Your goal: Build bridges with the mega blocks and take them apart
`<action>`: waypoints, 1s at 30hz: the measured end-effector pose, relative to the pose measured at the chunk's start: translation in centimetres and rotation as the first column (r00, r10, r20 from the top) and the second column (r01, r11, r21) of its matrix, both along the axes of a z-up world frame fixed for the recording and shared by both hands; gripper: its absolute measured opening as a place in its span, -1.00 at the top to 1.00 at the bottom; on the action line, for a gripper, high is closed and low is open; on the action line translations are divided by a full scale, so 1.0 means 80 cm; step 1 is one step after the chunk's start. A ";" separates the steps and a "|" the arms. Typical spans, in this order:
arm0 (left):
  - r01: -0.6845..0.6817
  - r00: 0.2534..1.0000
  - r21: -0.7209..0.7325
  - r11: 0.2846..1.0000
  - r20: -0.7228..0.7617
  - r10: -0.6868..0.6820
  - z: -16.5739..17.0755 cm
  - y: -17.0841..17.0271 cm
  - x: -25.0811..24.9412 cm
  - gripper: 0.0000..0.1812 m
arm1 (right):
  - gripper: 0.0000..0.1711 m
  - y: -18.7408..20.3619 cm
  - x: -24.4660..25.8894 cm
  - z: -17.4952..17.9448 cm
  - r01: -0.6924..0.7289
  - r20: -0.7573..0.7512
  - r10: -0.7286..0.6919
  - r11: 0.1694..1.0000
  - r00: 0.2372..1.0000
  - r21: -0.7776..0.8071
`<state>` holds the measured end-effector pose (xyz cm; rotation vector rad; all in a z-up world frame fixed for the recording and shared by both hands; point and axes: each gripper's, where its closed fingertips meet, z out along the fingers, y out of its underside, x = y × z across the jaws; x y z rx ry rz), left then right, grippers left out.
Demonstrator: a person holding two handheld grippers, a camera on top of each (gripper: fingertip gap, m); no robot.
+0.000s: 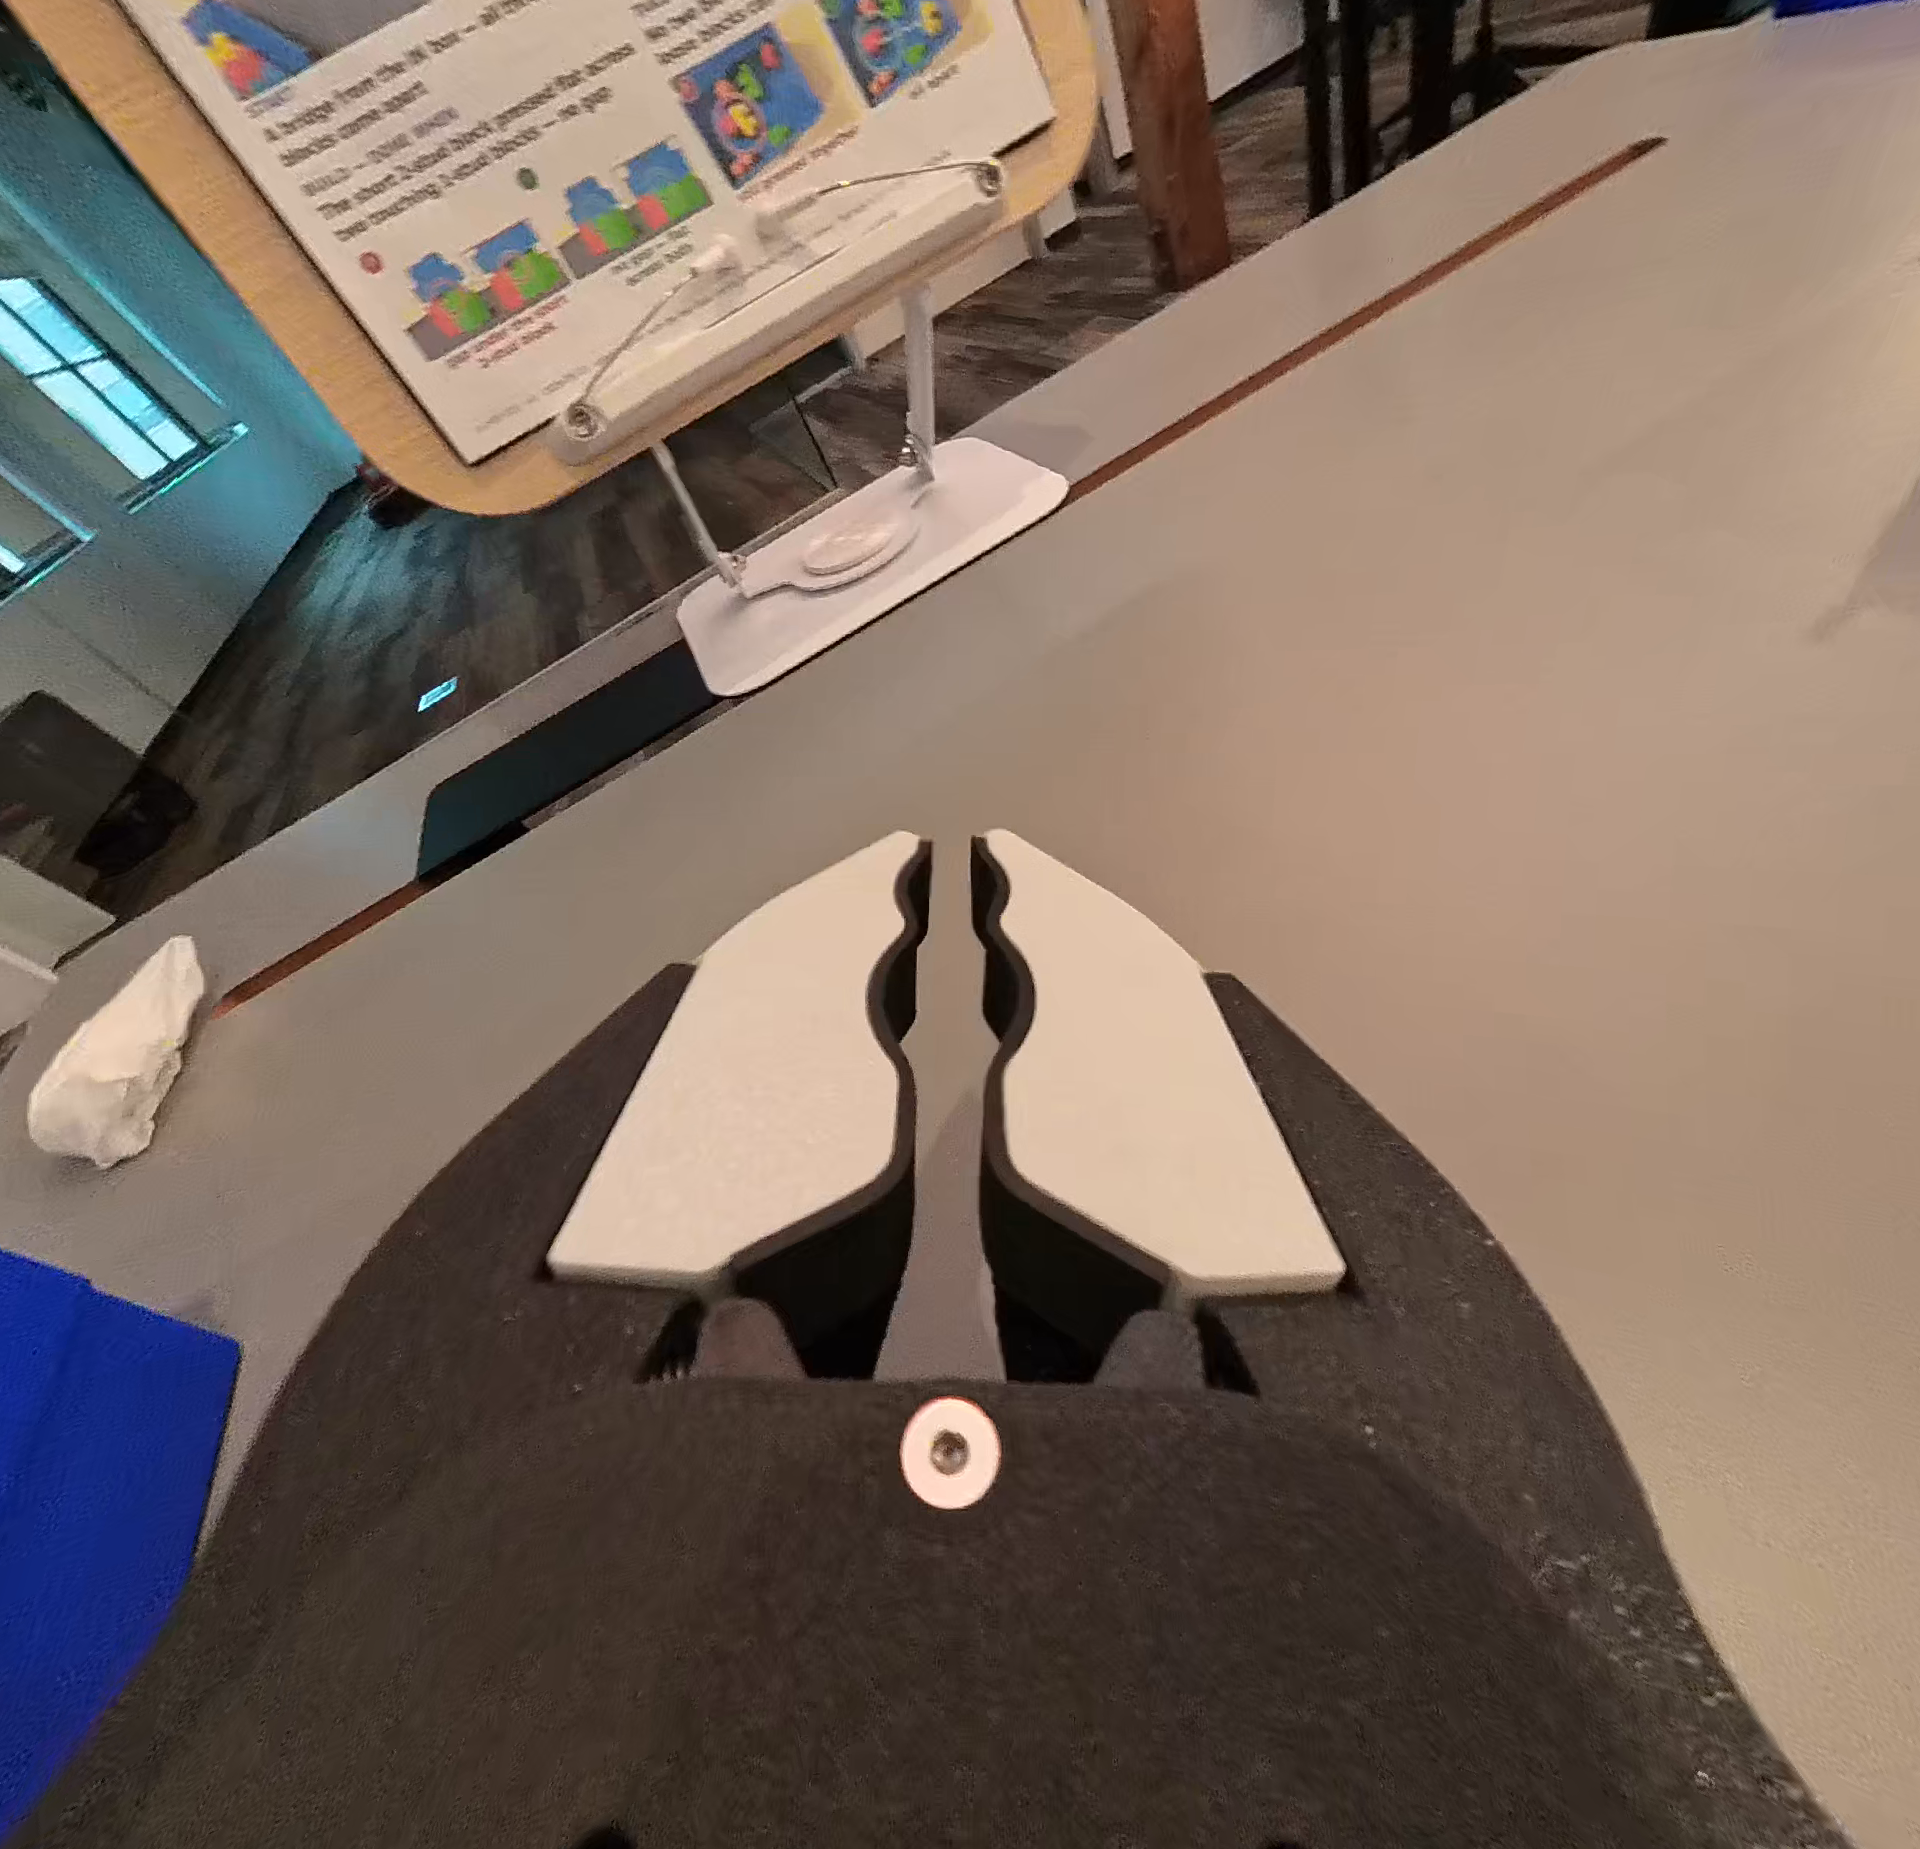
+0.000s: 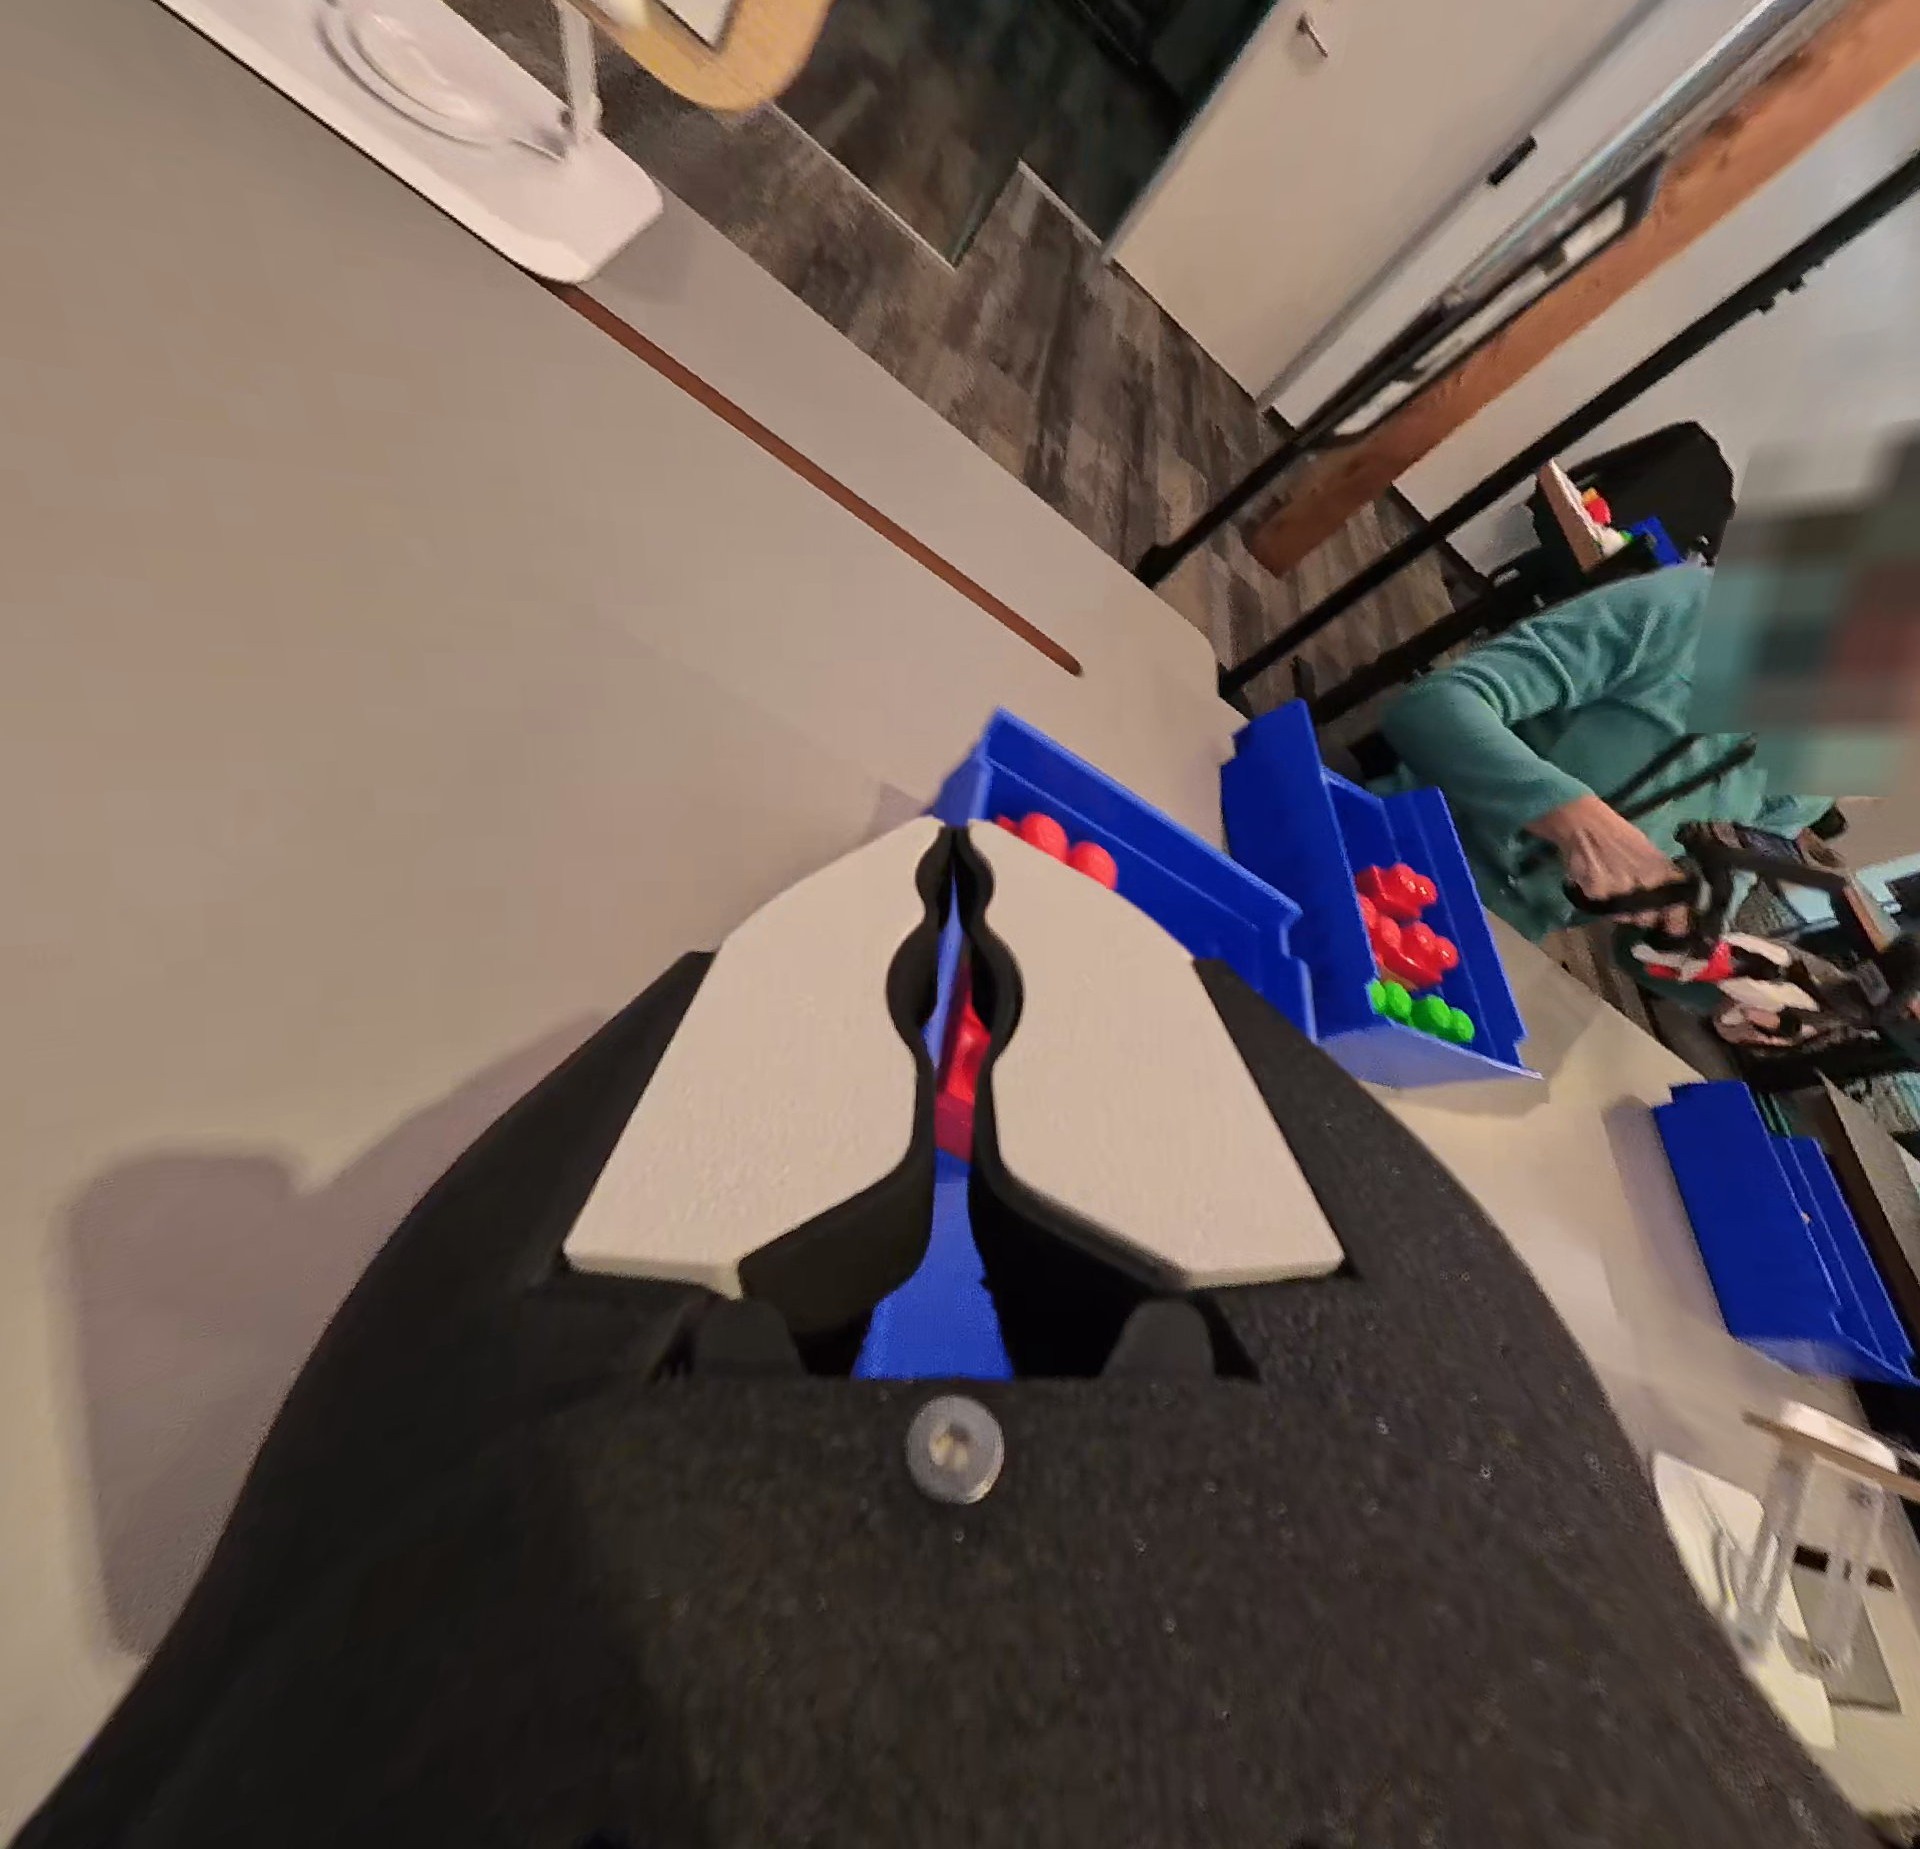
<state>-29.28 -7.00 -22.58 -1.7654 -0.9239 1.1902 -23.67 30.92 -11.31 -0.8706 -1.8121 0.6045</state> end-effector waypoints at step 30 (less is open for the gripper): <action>-0.096 0.993 0.171 0.981 -0.051 0.106 0.031 -0.050 0.003 0.79 | 0.90 -0.298 -0.099 -0.103 -0.104 -0.048 0.102 0.993 0.994 -0.048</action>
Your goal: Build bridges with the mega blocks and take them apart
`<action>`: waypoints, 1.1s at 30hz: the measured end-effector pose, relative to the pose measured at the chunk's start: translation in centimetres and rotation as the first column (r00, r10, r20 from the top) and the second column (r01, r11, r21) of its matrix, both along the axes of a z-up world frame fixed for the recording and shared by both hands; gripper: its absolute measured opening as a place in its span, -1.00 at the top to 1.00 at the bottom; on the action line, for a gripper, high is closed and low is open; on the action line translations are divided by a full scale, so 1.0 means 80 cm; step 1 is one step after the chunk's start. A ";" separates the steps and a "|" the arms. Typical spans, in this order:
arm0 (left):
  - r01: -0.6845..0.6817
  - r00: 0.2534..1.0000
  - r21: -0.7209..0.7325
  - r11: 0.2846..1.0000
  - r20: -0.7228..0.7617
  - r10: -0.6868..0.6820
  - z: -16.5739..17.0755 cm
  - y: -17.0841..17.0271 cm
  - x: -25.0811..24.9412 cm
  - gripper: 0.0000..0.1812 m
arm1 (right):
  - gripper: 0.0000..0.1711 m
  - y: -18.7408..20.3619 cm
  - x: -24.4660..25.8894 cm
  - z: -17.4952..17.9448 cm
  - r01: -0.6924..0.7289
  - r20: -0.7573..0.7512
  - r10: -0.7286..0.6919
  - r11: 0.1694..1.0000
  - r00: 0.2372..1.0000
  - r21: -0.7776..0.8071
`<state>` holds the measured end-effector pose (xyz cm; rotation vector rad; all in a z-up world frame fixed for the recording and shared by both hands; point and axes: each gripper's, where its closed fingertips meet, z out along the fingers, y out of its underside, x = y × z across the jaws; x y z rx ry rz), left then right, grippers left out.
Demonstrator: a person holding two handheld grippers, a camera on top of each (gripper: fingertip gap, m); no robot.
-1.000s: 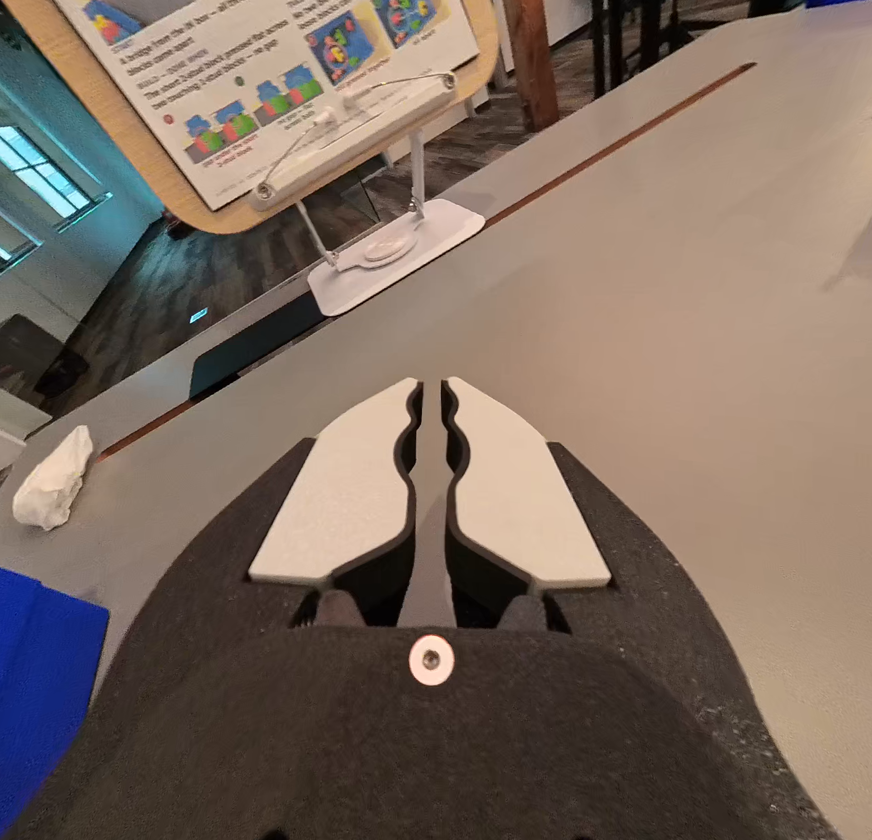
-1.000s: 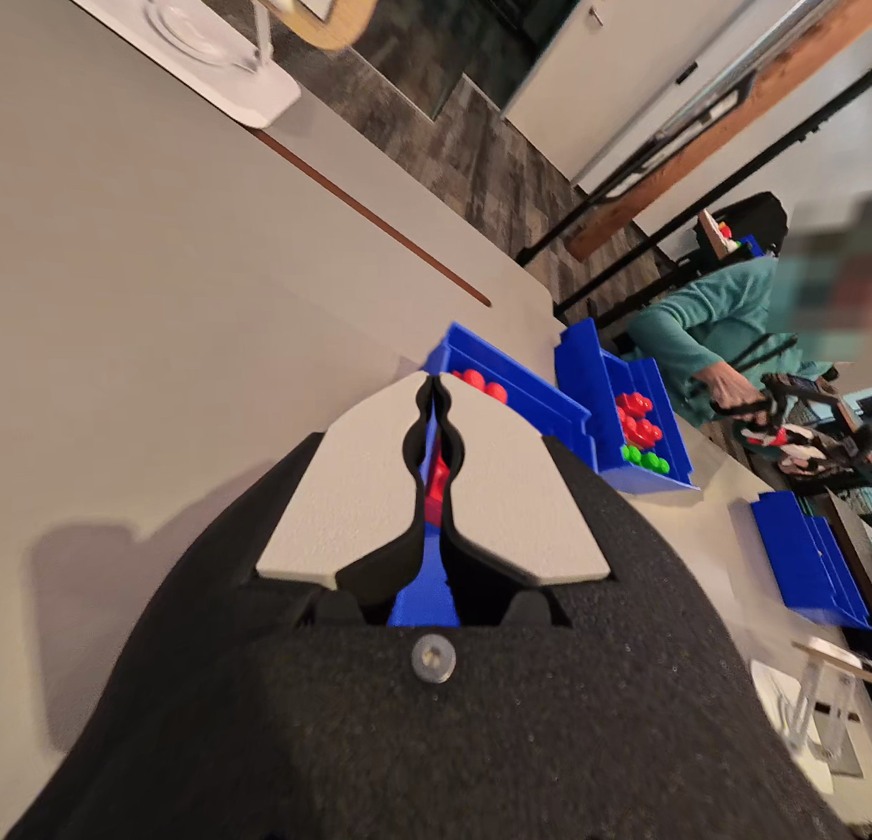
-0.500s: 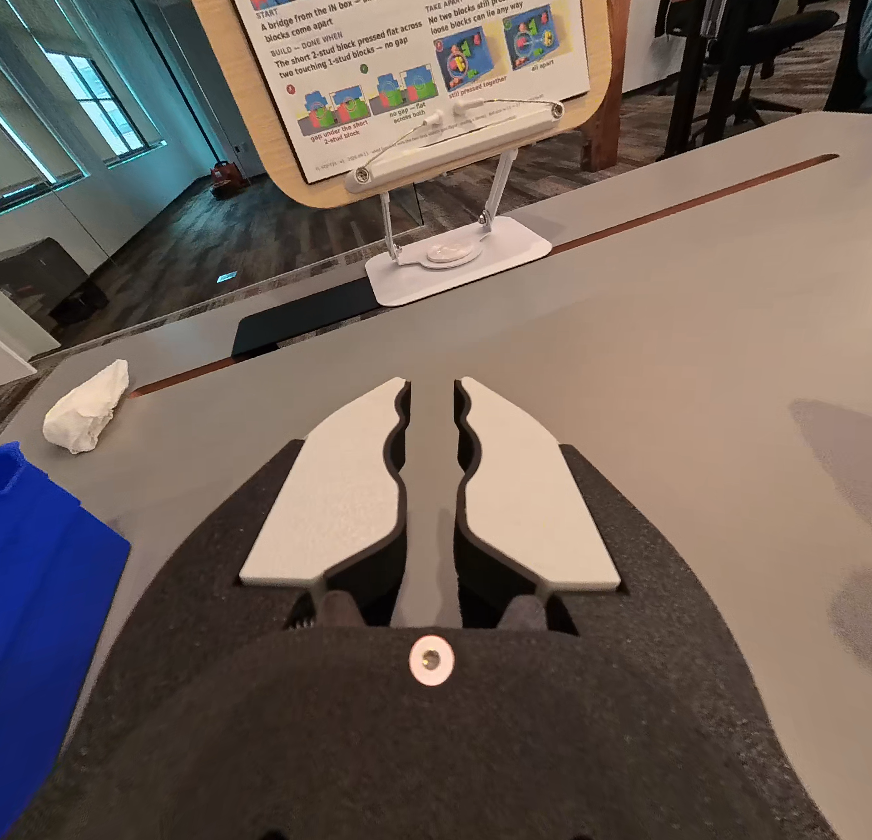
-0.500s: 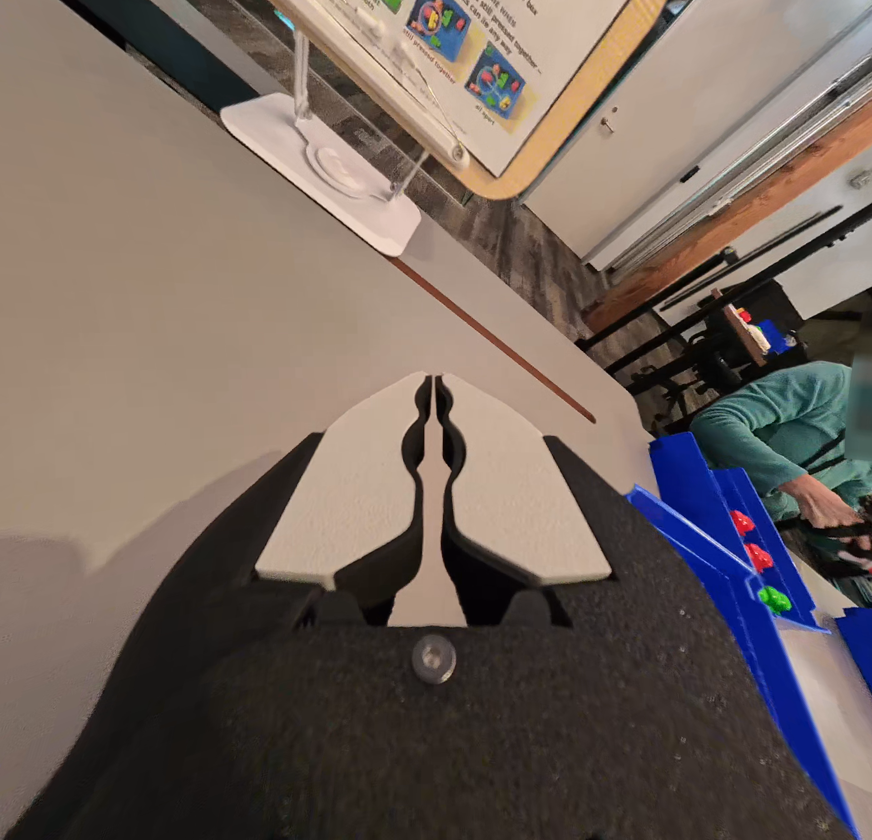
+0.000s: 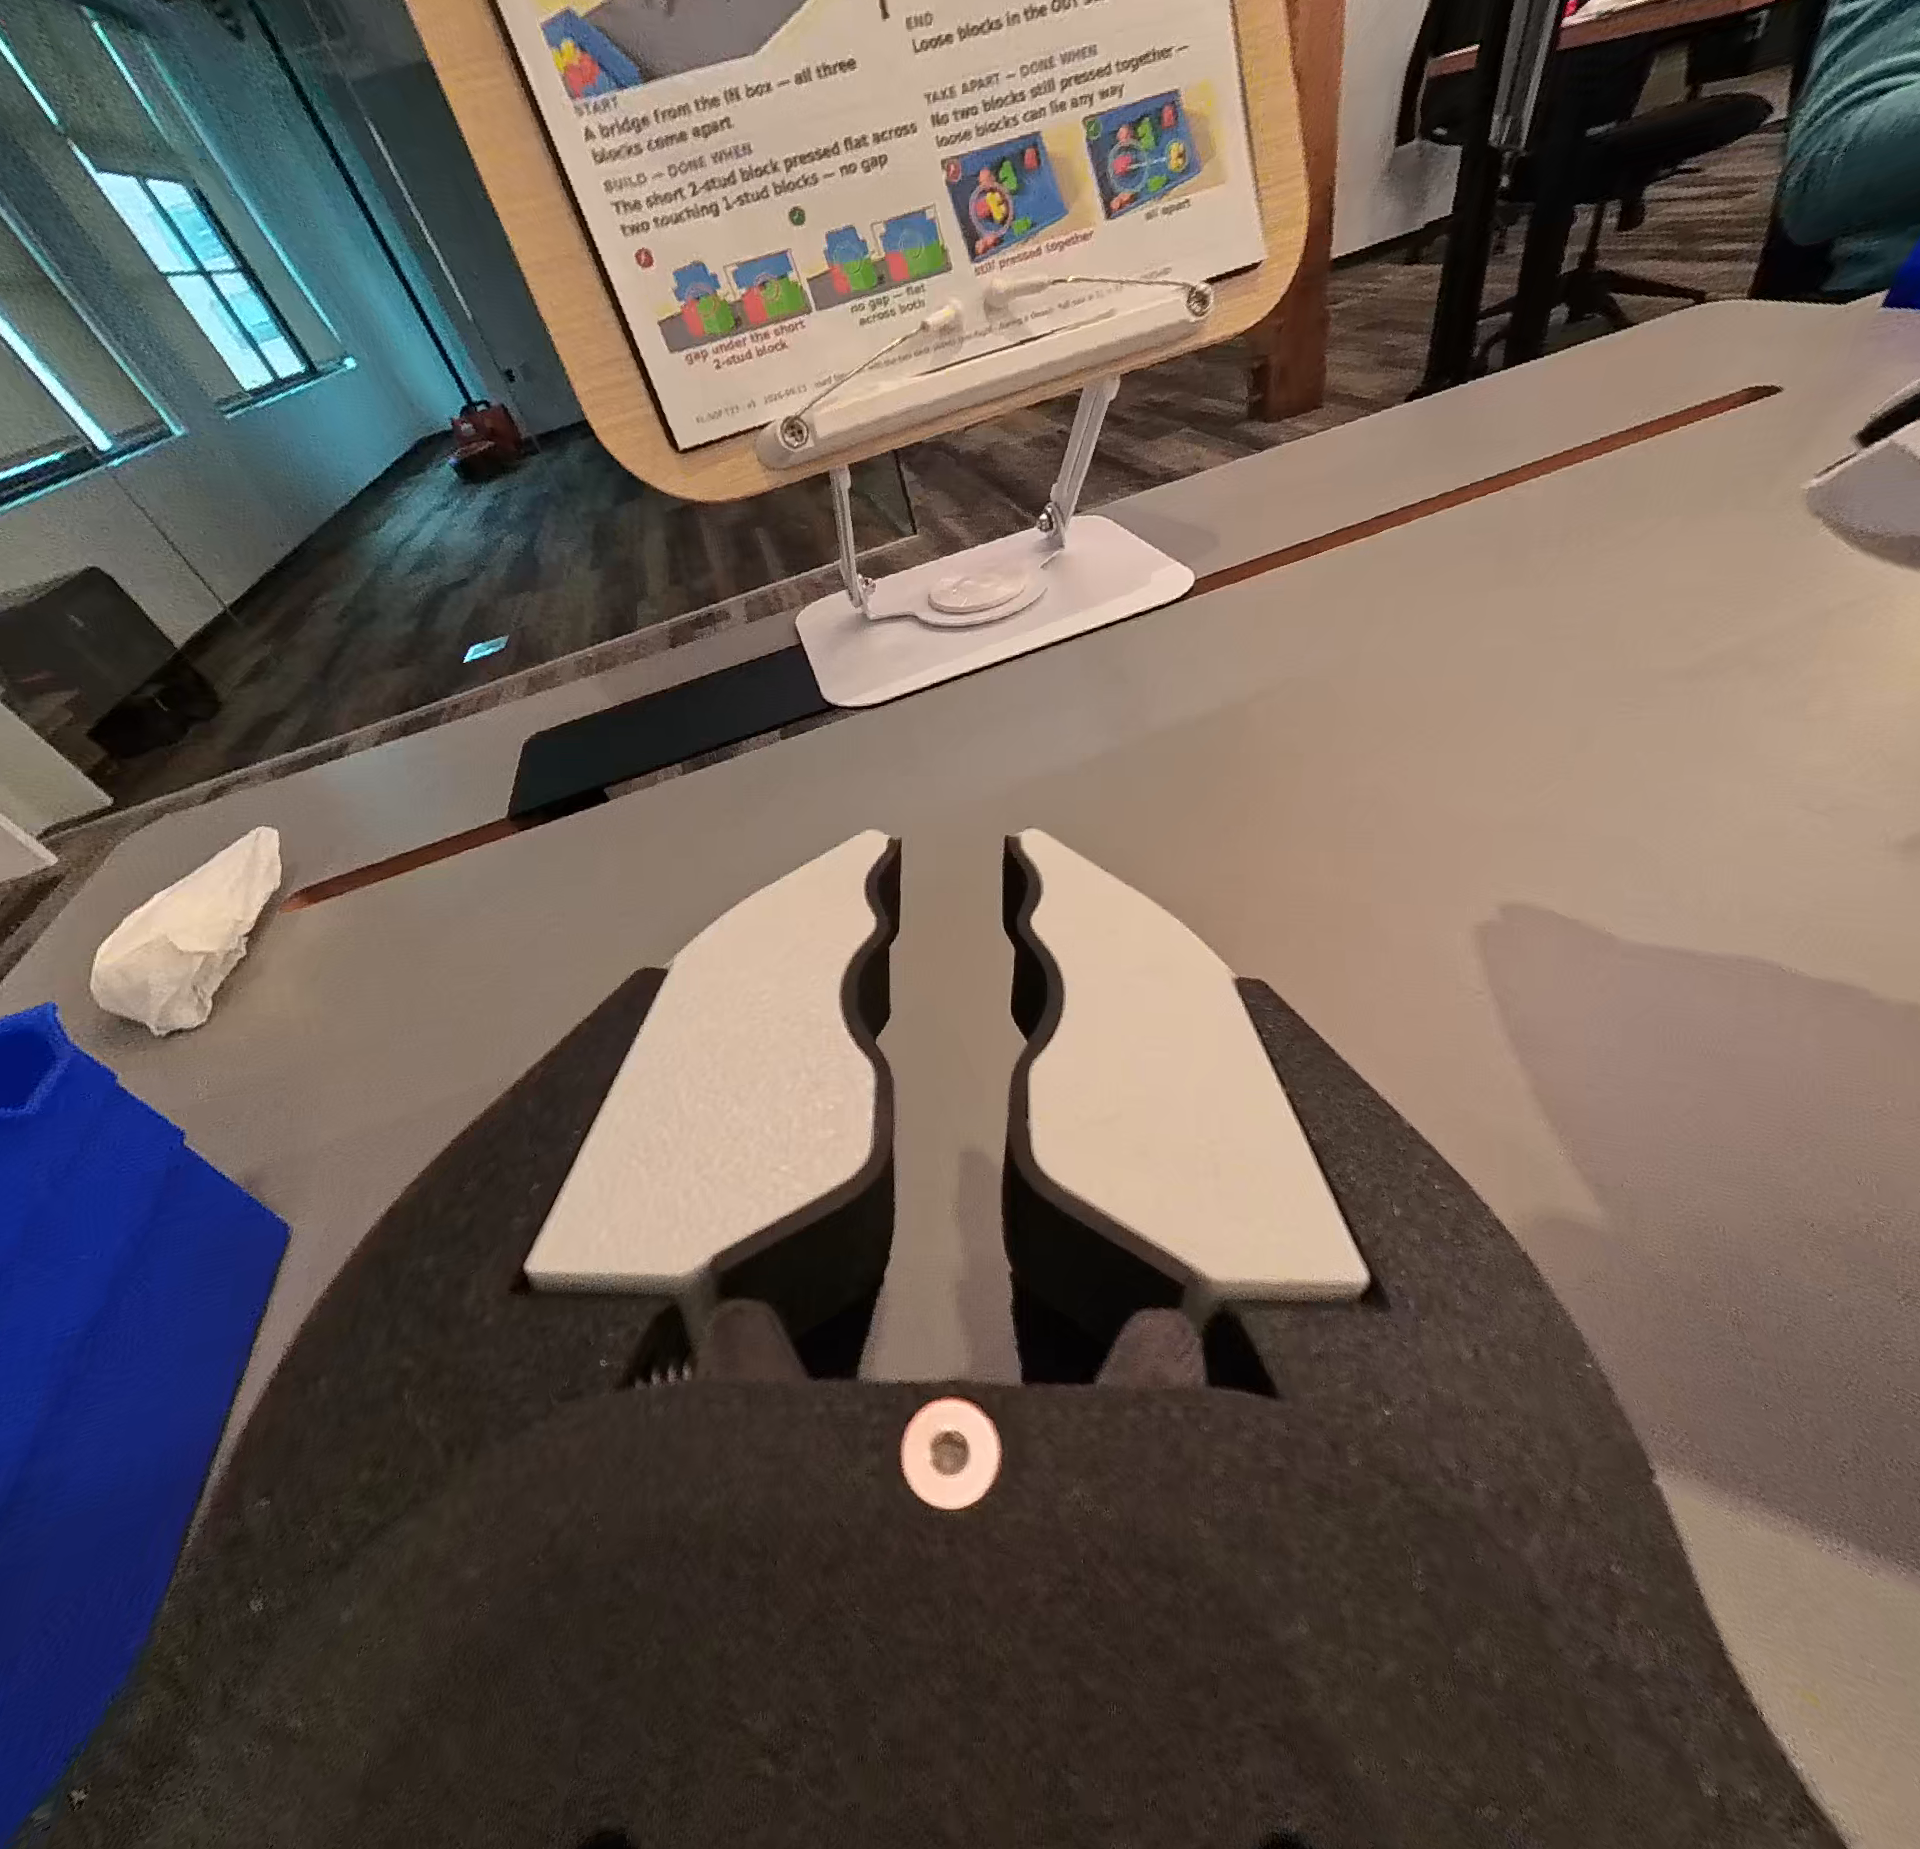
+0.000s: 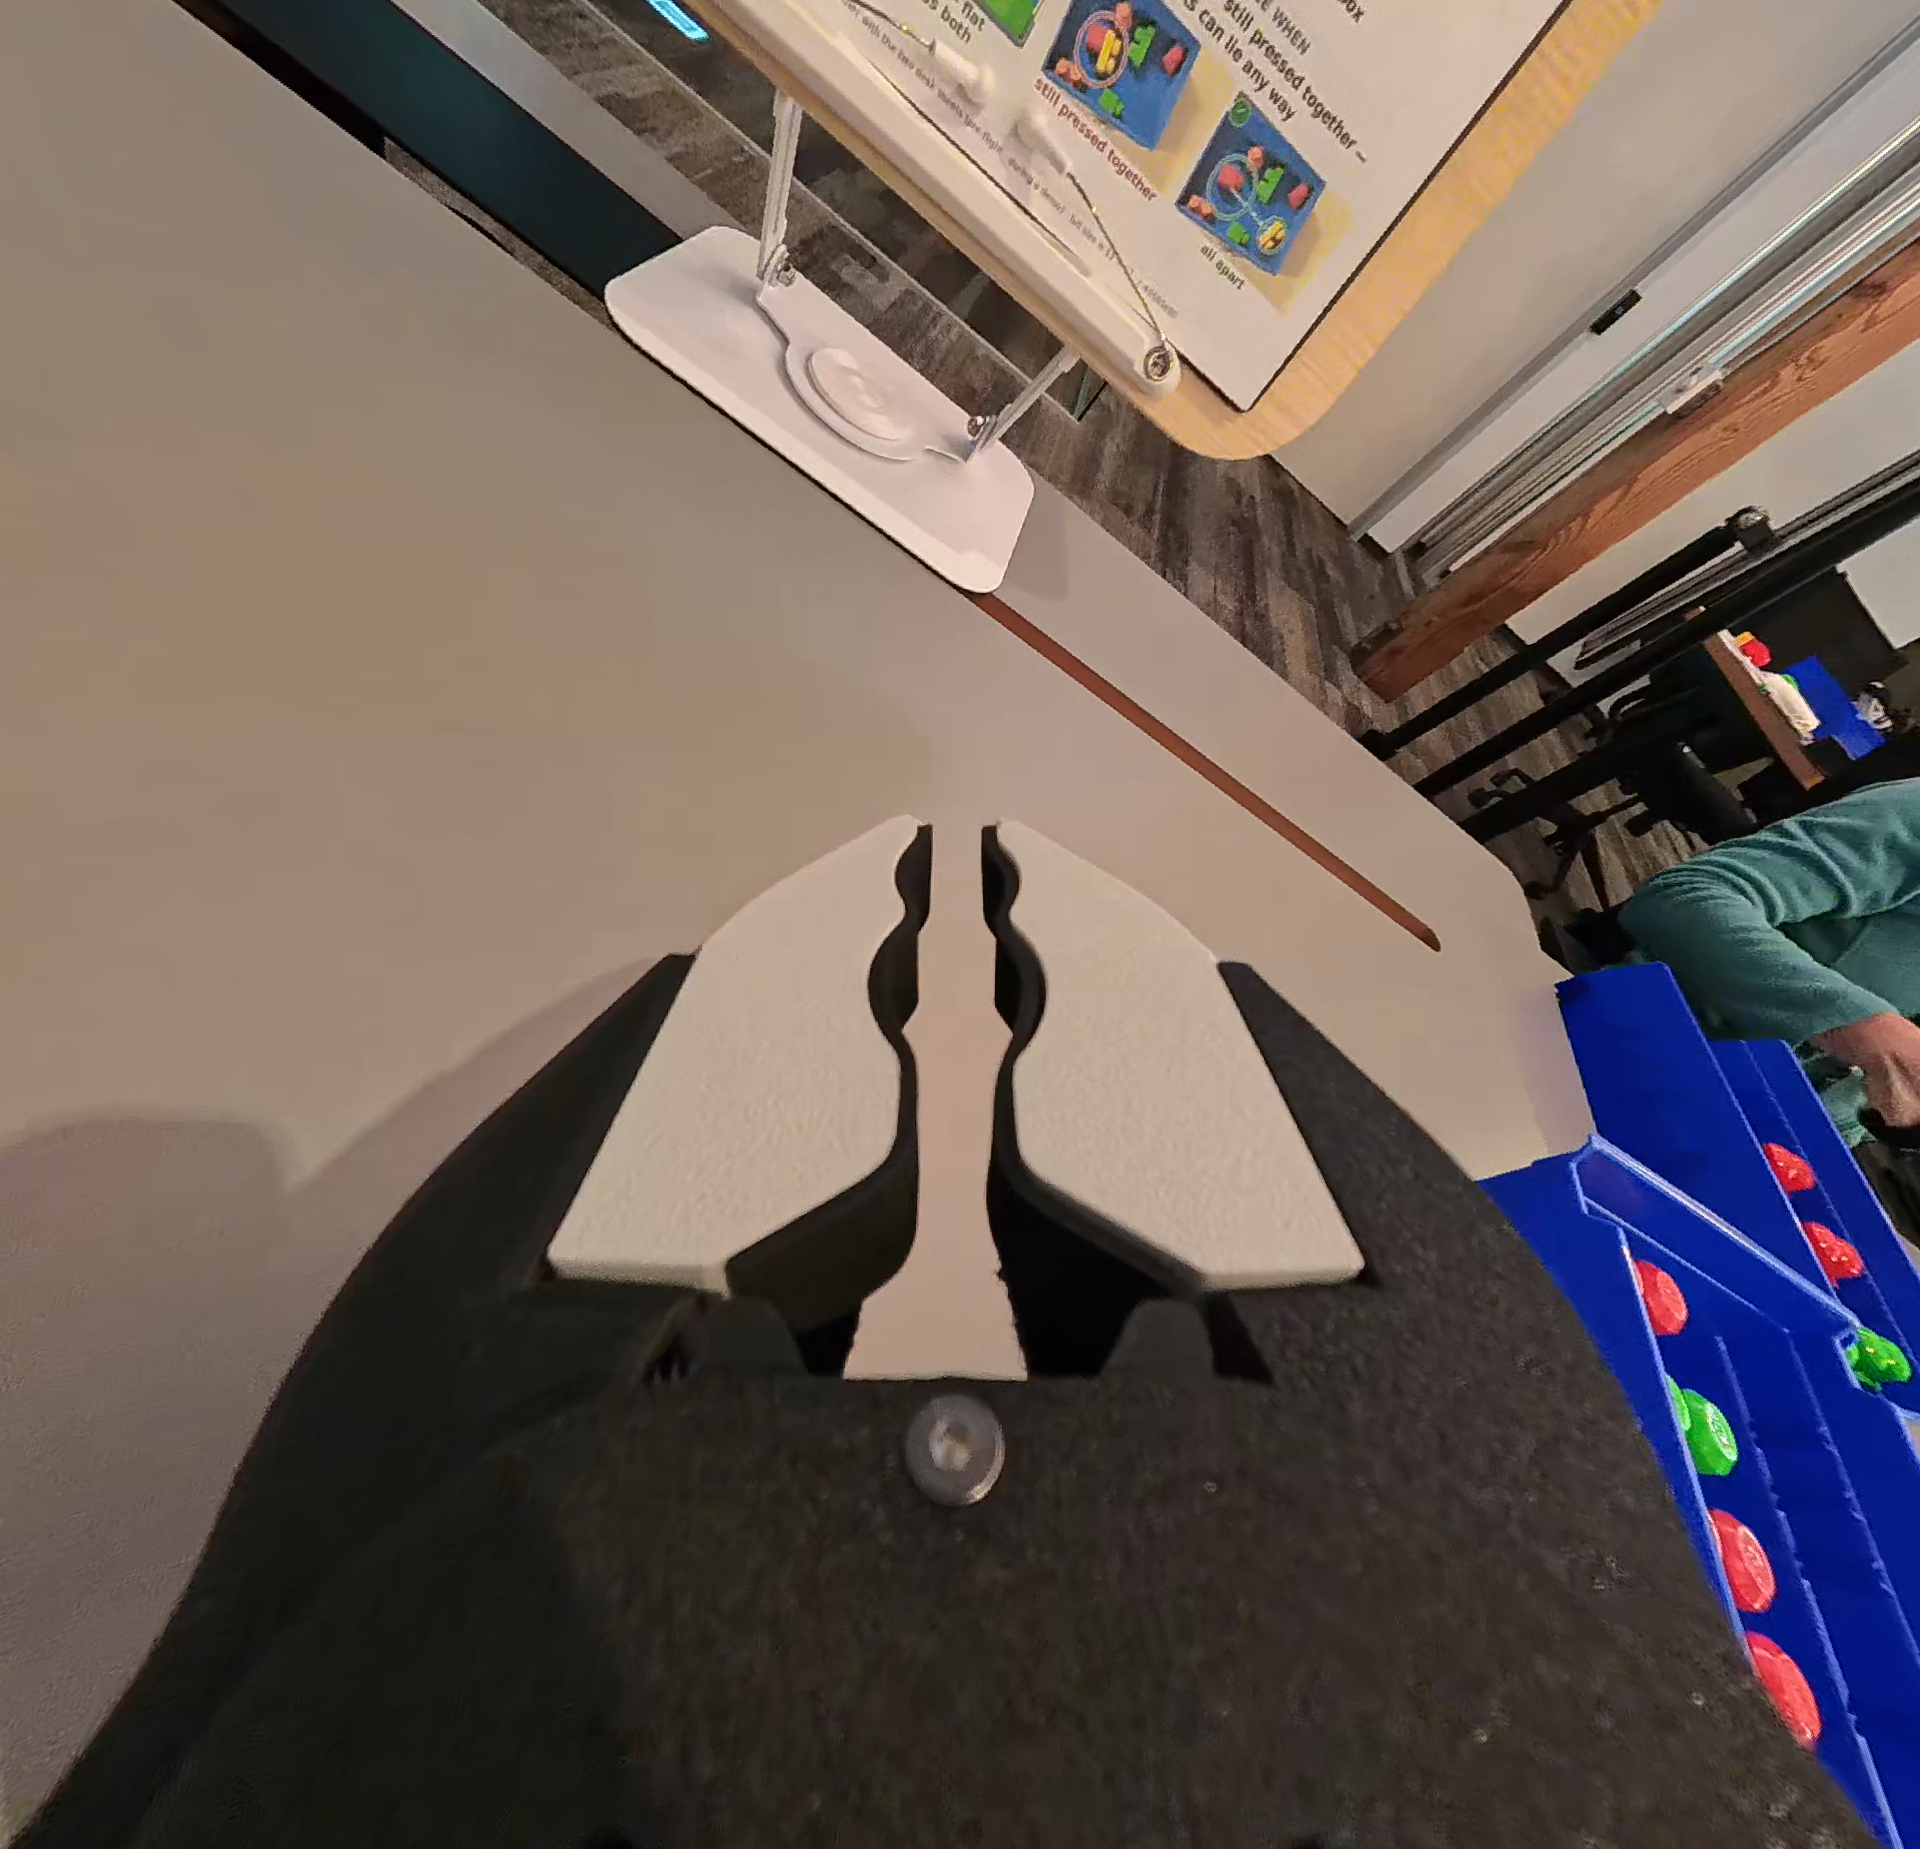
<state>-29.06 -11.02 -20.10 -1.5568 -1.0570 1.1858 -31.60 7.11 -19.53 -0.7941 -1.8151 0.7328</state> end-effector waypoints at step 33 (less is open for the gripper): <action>-0.281 0.802 0.250 0.927 0.591 0.084 -0.039 -0.377 0.161 0.41 | 0.77 -0.158 0.073 -0.062 -0.535 0.119 0.631 0.731 0.767 -0.424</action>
